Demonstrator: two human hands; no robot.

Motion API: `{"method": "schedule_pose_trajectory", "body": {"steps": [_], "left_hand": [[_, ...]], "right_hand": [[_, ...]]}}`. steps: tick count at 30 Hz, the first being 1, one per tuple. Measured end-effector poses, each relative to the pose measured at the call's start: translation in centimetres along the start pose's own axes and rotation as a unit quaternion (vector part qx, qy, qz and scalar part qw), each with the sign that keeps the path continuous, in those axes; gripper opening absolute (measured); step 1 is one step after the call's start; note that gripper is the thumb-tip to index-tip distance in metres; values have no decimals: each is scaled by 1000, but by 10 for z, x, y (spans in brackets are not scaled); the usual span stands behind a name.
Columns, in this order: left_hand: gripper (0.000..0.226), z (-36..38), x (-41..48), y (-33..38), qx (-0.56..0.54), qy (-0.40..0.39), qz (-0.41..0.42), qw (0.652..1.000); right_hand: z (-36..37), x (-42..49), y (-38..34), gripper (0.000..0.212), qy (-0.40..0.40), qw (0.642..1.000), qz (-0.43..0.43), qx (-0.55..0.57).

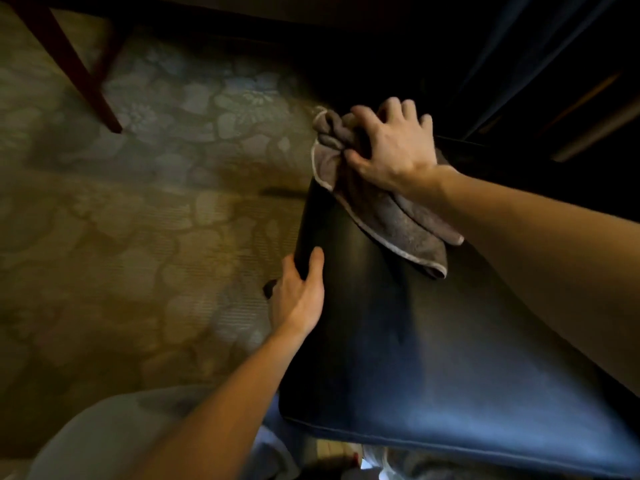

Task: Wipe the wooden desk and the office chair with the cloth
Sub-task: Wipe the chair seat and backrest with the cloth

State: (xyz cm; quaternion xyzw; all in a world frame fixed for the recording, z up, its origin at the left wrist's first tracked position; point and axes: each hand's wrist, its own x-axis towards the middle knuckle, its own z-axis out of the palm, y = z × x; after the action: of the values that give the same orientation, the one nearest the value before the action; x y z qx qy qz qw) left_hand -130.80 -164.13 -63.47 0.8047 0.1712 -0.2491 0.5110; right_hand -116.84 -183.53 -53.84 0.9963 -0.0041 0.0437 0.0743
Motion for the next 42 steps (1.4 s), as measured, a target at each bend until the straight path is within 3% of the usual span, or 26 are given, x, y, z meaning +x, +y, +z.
{"method": "schedule_pose_trajectory", "body": {"steps": [2,4,10,13,16,19,23,25,32,36,42], "left_hand": [[73,0,3,1,19,6,-3,1000],[71,0,3,3,41,11,4,999],[63,-1,5,14,103,21,4,994],[58,0,7,12,105,29,-1,994],[81,-1,5,5,107,5,37,994],[69,-1,6,6,57,28,24,998],[59,5,4,7,63,53,23,996],[61,6,7,6,69,58,24,996],[64,4,25,7,78,82,42,993],[58,4,29,13,83,78,40,993],[63,2,39,24,108,64,35,991]], "right_hand": [[25,15,-5,74,-91,996,5,-19],[40,15,-8,74,-119,993,3,-6],[35,-35,-14,80,-74,990,-90,80],[32,-98,-20,67,-36,977,-148,146],[23,-160,-17,58,-15,971,-138,195],[13,-208,9,52,21,966,-134,222],[2,-209,106,59,127,970,-6,206],[-10,-186,150,60,137,977,44,155],[-9,-91,207,81,-23,985,158,68],[42,-80,226,84,-150,951,236,131],[58,-125,221,80,-89,968,205,114]]}}
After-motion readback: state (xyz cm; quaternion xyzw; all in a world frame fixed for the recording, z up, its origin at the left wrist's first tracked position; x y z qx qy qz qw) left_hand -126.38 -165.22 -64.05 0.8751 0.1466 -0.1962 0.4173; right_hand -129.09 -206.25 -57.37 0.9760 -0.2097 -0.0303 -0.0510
